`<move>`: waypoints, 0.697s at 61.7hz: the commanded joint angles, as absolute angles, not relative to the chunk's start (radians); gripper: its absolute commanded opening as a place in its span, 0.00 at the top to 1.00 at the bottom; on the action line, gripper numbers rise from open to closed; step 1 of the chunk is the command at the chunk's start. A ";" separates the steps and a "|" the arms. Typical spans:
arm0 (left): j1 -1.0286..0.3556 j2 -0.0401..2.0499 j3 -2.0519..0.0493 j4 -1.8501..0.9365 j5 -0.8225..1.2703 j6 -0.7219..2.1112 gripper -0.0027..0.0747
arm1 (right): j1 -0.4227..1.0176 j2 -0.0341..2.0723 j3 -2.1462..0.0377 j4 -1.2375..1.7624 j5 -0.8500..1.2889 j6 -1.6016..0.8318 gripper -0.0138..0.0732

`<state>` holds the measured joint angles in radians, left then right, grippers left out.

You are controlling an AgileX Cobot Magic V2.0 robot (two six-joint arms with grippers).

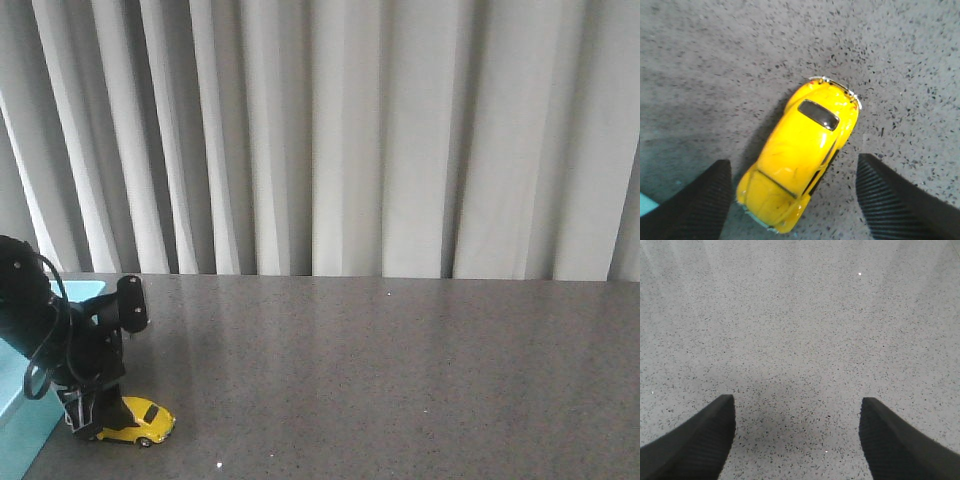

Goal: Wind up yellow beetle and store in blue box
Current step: 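Lower the left gripper over the beetle and close on it, then lift the beetle with the left gripper toward the blue box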

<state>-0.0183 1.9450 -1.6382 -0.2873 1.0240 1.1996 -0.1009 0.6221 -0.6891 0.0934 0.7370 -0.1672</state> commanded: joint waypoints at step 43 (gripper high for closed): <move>-0.081 1.995 -1.669 -0.240 0.973 1.232 0.46 | -0.099 0.626 -0.716 0.099 0.677 -0.167 0.26</move>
